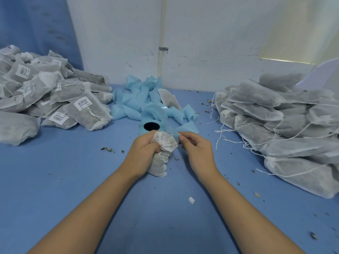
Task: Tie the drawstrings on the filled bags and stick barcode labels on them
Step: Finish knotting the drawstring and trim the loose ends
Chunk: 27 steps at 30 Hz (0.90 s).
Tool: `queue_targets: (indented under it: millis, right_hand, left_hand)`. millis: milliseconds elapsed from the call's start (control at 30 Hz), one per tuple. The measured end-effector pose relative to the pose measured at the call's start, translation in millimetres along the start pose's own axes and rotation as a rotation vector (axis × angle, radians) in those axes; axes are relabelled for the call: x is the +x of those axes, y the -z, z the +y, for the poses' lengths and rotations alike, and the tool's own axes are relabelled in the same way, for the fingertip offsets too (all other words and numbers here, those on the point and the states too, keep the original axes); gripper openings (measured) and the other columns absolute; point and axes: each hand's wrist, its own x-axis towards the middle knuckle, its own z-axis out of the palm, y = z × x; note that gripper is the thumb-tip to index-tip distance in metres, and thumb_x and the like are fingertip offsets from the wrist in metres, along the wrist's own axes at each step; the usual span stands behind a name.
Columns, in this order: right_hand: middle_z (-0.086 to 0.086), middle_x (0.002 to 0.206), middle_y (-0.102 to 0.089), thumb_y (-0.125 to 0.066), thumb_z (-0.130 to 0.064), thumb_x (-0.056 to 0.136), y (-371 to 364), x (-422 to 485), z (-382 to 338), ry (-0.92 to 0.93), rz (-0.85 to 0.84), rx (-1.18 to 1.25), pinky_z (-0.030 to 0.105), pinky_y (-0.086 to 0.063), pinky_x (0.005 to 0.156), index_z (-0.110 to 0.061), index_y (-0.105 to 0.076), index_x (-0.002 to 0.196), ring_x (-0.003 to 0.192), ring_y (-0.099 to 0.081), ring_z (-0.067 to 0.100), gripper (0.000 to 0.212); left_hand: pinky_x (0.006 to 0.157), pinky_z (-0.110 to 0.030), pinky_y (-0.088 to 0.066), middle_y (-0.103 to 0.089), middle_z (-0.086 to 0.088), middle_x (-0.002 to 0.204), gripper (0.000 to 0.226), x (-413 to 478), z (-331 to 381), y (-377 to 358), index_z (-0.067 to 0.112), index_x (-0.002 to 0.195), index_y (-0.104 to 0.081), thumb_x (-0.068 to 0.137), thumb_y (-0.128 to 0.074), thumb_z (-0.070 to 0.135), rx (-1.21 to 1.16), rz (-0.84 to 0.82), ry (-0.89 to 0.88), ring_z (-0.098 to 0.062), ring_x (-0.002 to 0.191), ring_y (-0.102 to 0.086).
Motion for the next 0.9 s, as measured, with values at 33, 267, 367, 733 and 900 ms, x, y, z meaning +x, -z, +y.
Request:
queue_targets:
  millis: [33, 267, 367, 733, 900]
  right_hand:
    - [-0.021, 0.078, -0.071, -0.06, -0.009, 0.092, 1.1, 0.0, -0.4, -0.004, 0.03, 0.015, 0.01, -0.046, 0.073, -0.027, -0.07, 0.085, 0.075, -0.062, -0.009, 0.022]
    - [-0.019, 0.074, -0.067, -0.061, -0.012, 0.091, 7.9, -0.4, -1.3, -0.063, 0.271, 0.123, 0.009, -0.046, 0.068, -0.028, -0.073, 0.09, 0.064, -0.056, -0.006, 0.02]
    - [-0.012, 0.09, -0.072, -0.062, -0.004, 0.089, 6.9, -1.8, -5.2, -0.089, 0.258, 0.168, 0.008, -0.046, 0.072, -0.028, -0.073, 0.091, 0.076, -0.061, -0.007, 0.027]
    - [-0.003, 0.089, -0.073, -0.064, -0.006, 0.09, -1.6, -5.0, -20.8, -0.307, 0.229, 0.397, 0.014, -0.053, 0.071, -0.017, -0.07, 0.1, 0.073, -0.064, 0.001, 0.017]
    - [-0.006, 0.082, -0.071, -0.066, -0.014, 0.088, -4.7, -6.8, -31.1, -0.32, 0.249, 0.454, 0.016, -0.046, 0.064, -0.022, -0.069, 0.083, 0.072, -0.063, 0.003, 0.01]
  left_hand:
    - [0.068, -0.018, -0.042, -0.058, -0.012, 0.086, 0.042, 0.8, -0.8, 0.3, -0.015, 0.096, -0.059, 0.063, -0.045, 0.007, 0.009, 0.019, 0.004, -0.015, 0.079, -0.052]
    - [0.066, -0.013, -0.041, -0.057, -0.006, 0.084, 0.02, 5.1, -7.0, 2.8, -0.011, 0.093, -0.058, 0.08, -0.044, -0.012, 0.014, 0.132, 0.062, -0.011, 0.075, -0.051]
    - [0.075, -0.009, -0.044, -0.066, 0.009, 0.093, 0.038, 8.3, -0.1, 0.1, 0.019, 0.096, -0.066, 0.082, -0.047, -0.011, -0.097, 0.198, 0.057, 0.002, 0.081, -0.059]
    - [0.069, -0.009, -0.048, -0.067, 0.015, 0.094, 0.032, 15.2, 15.5, -5.3, 0.03, 0.098, -0.061, 0.089, -0.058, 0.0, -0.326, 0.365, -0.016, 0.007, 0.082, -0.064]
    - [0.075, -0.008, -0.047, -0.065, 0.019, 0.103, 0.036, 14.7, 15.2, -6.5, 0.033, 0.11, -0.058, 0.089, -0.061, 0.004, -0.266, 0.399, -0.077, 0.01, 0.091, -0.062]
